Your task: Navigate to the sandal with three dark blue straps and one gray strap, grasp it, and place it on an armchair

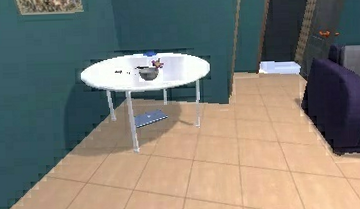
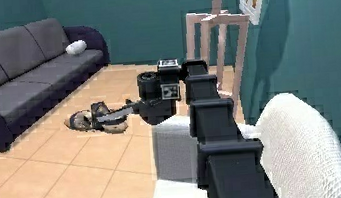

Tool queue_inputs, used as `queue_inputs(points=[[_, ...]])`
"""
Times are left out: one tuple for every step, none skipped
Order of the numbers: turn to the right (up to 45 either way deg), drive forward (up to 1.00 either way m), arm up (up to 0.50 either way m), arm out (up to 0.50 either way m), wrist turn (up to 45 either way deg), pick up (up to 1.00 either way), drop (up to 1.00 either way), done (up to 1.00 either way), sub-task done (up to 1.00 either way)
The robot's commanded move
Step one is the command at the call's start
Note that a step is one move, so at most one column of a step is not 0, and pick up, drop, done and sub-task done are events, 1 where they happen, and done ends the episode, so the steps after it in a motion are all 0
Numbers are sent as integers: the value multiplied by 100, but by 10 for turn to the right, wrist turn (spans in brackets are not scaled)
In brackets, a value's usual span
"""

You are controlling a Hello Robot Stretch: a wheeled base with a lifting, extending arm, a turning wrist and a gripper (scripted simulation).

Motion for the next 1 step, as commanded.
queue_inputs(points=[[0,0,0,0,450,0,0,0,0]])
